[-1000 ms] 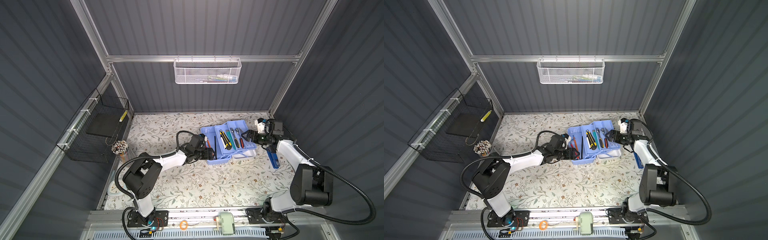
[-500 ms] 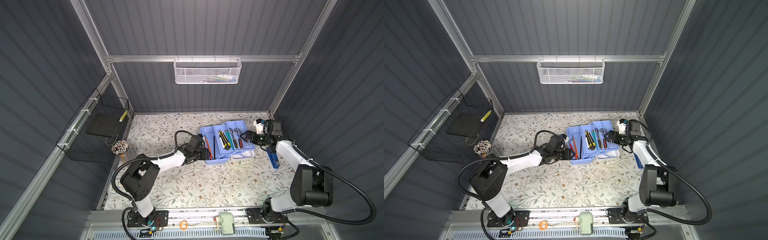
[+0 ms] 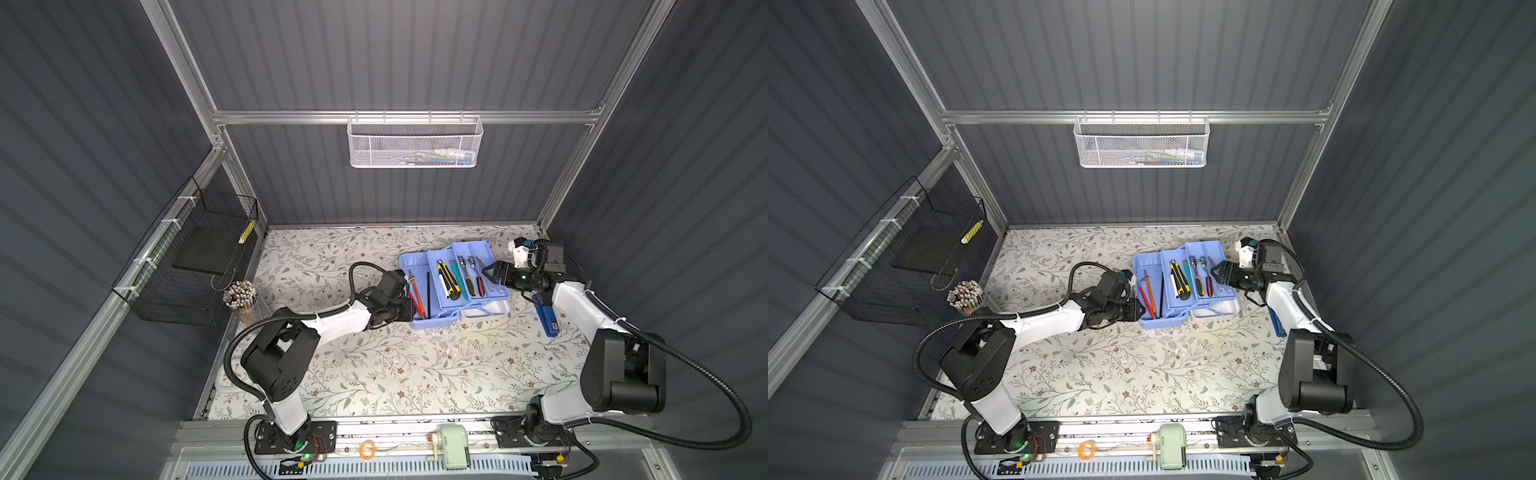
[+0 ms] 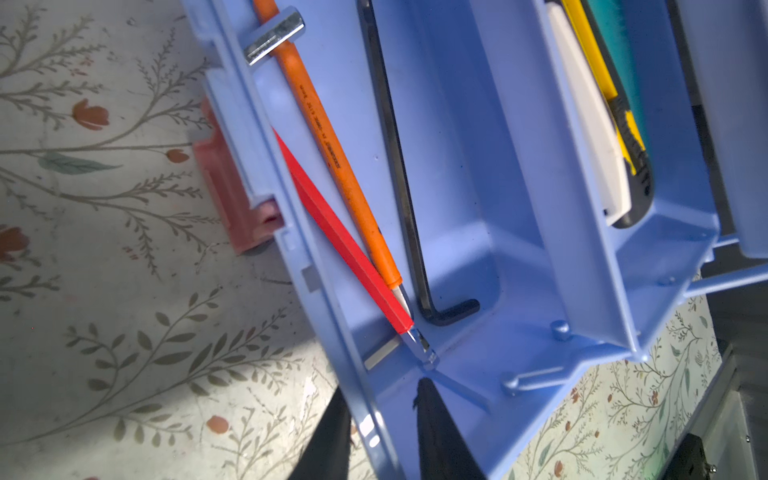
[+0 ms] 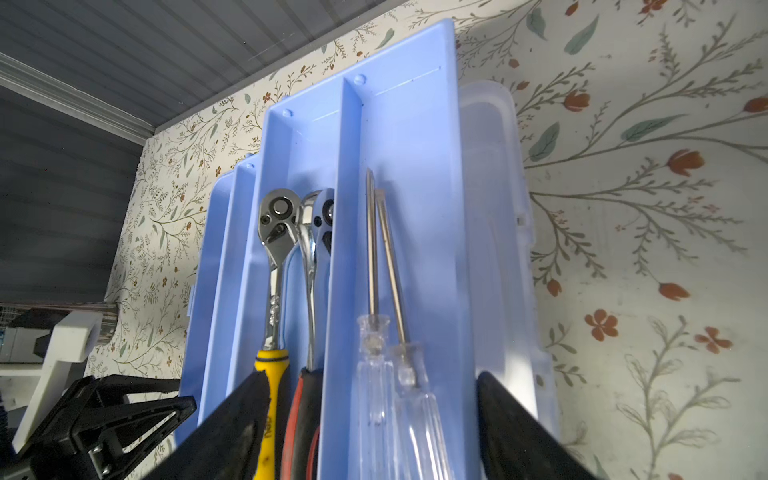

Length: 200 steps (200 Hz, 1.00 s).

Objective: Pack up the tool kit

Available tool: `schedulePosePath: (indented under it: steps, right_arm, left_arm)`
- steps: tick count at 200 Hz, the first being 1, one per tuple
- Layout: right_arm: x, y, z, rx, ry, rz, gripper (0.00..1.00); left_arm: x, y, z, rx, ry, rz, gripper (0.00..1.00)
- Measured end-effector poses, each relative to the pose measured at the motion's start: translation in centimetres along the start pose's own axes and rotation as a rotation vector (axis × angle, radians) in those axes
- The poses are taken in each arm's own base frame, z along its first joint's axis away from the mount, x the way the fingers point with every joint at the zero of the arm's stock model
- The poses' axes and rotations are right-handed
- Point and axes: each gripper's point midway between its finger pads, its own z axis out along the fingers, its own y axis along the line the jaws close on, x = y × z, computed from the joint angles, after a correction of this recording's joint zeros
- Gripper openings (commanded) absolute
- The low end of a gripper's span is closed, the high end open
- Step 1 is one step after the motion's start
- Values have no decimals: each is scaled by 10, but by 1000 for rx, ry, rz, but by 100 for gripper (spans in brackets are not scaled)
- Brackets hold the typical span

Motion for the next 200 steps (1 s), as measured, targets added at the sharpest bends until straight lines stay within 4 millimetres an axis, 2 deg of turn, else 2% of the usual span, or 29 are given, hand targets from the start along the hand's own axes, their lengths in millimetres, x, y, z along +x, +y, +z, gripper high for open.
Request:
schedulePosePath:
  steps: [109,200]
  right_arm:
    - [-2,31,-4,-46,-19,-13,76]
    - [16,65,12,-10,30,-40,77]
  left_arm:
    - [2,3,3,-6,11,-5,25]
    - [2,3,3,-5,12,-5,26]
